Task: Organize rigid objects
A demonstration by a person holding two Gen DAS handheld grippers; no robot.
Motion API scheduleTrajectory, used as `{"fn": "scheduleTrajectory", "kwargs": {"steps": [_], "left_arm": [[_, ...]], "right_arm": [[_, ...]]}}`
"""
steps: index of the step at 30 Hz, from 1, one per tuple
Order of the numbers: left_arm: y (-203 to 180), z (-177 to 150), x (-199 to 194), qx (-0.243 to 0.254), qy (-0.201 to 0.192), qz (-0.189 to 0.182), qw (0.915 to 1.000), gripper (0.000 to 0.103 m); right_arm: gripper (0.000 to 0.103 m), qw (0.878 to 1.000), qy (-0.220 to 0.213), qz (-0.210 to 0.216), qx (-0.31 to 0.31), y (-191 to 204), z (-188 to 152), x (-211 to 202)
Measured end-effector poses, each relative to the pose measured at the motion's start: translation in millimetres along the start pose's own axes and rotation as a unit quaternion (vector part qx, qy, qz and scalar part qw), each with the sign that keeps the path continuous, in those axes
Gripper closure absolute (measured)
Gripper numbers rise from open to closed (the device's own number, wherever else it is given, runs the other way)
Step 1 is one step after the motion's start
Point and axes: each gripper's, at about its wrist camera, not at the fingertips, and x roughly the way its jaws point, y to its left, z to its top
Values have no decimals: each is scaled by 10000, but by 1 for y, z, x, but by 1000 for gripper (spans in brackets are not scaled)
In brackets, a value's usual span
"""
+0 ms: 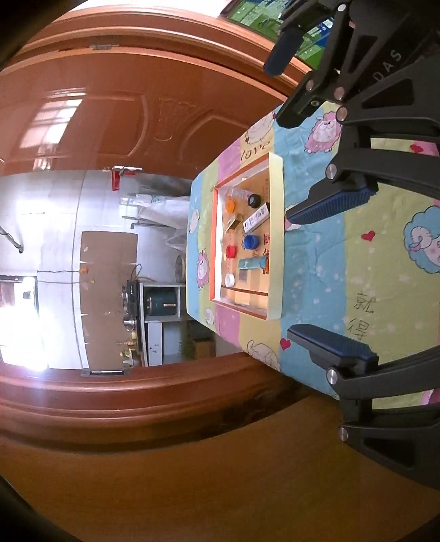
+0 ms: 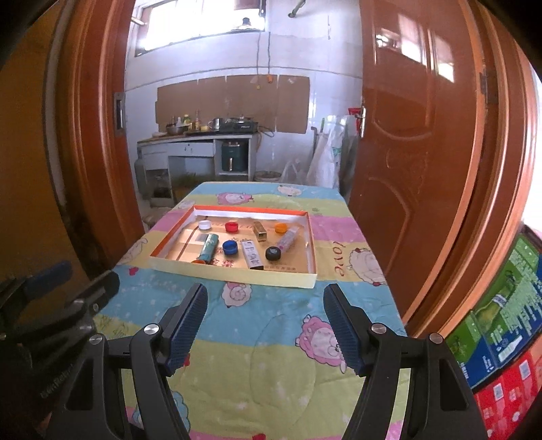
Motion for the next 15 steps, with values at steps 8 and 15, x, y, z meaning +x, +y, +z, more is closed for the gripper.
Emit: {"fn": "scheduleTrajectory", "kwargs": {"steps": [8, 15], "left_arm": [[0, -2, -12, -10, -88, 38, 10000, 43], [2, -3, -20, -23, -178, 79, 9998, 43]], "right_arm": [[30, 10000, -18, 0, 83, 1, -6, -13], [30, 10000, -89, 10, 41, 5, -7, -23]]}}
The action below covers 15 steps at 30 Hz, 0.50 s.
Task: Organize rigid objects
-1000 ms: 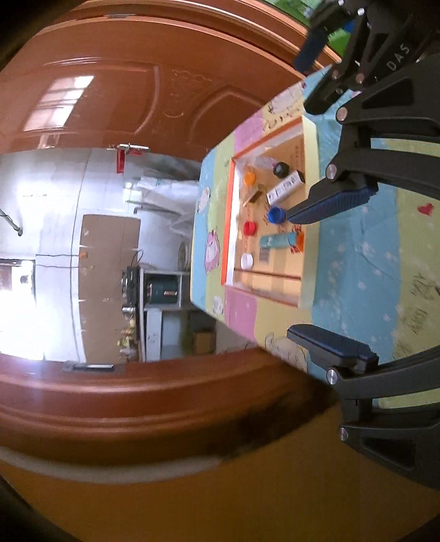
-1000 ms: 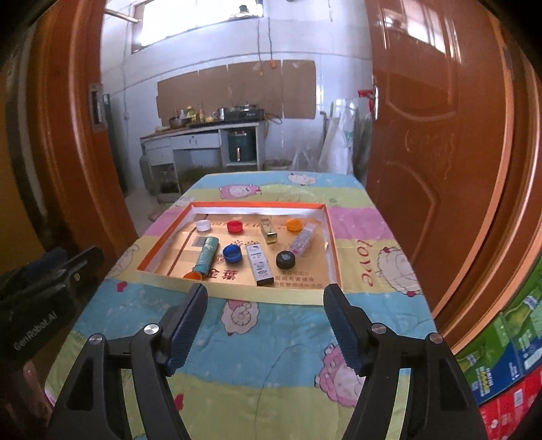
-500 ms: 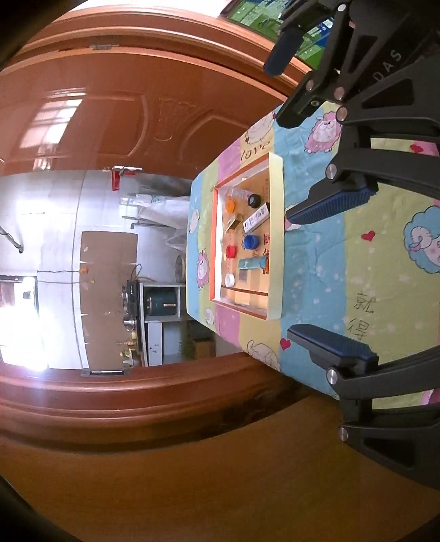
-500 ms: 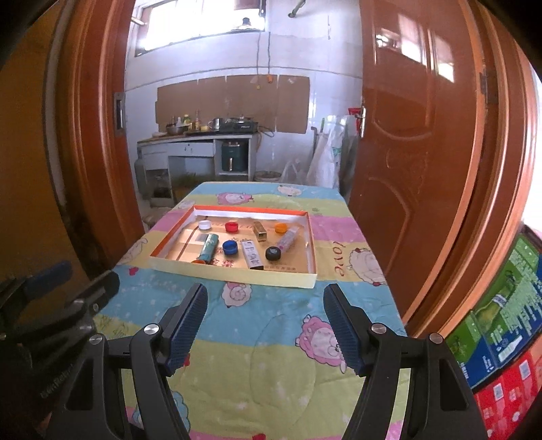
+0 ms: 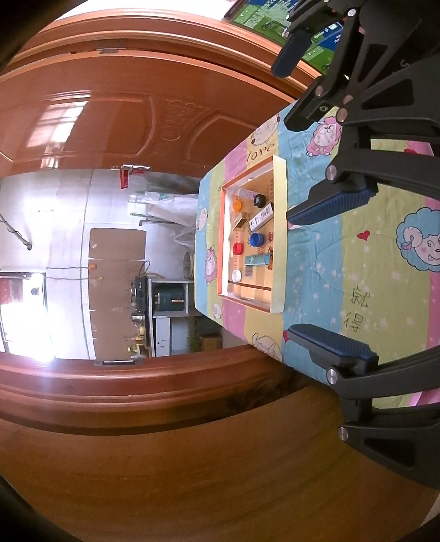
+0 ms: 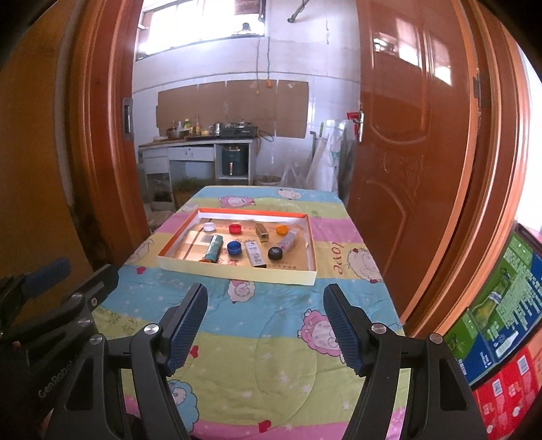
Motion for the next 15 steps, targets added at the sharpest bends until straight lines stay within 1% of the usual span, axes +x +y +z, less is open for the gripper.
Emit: {"fn": "scheduleTrajectory", "kwargs": {"steps": [15], "left_arm": [[2, 0, -4, -14, -26, 39, 10000, 43]], "right_arm": [[30, 9999, -76, -64, 35, -3, -1, -7]]}}
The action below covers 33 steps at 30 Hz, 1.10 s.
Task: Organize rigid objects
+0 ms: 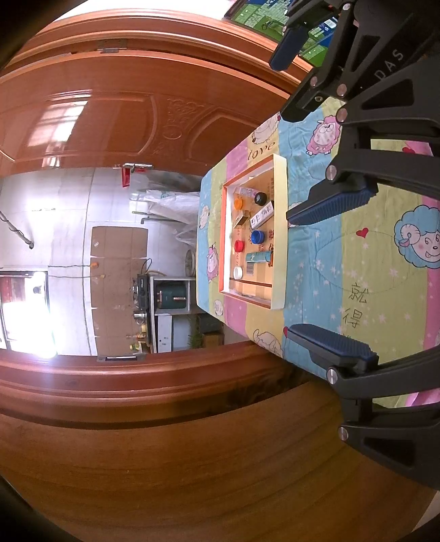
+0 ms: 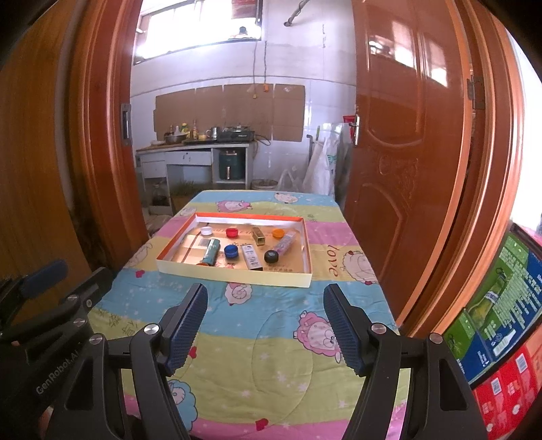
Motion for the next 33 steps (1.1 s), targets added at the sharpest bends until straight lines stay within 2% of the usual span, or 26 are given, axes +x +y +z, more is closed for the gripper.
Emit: {"fn": "scheduleTrajectory", "kwargs": {"steps": [33], "left_arm": [[0, -3, -4, 21, 24, -20, 10000, 43]], "right_arm": [[30, 10000, 12, 13, -6, 1, 2, -3]]}}
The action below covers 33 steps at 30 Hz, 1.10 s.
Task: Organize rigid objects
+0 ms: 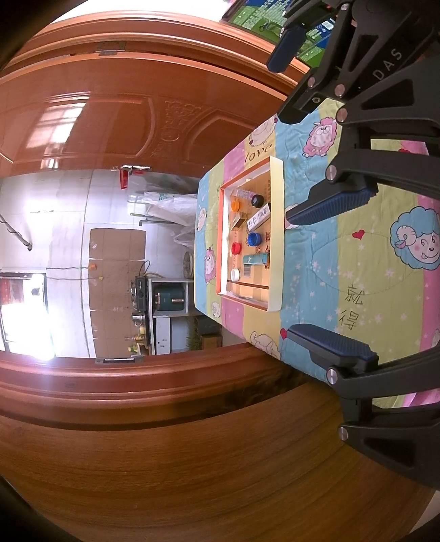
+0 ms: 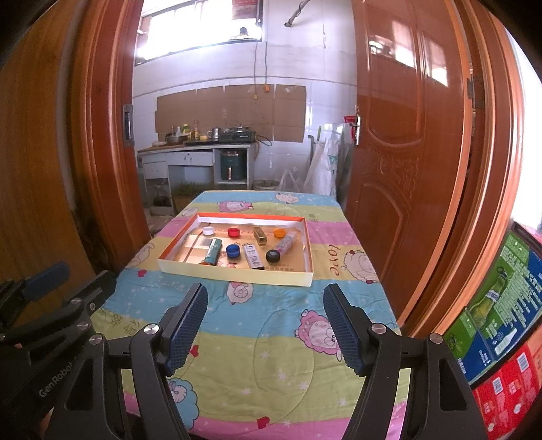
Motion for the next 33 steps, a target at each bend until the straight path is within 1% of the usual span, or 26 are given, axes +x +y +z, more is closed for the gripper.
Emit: {"fn": "scheduleTrajectory", "kwargs": {"steps": [33], "left_arm": [[1, 0, -1, 36, 2, 33, 10000, 43]], "right_arm": [[30, 10000, 1, 23, -14, 4, 1, 1]]}}
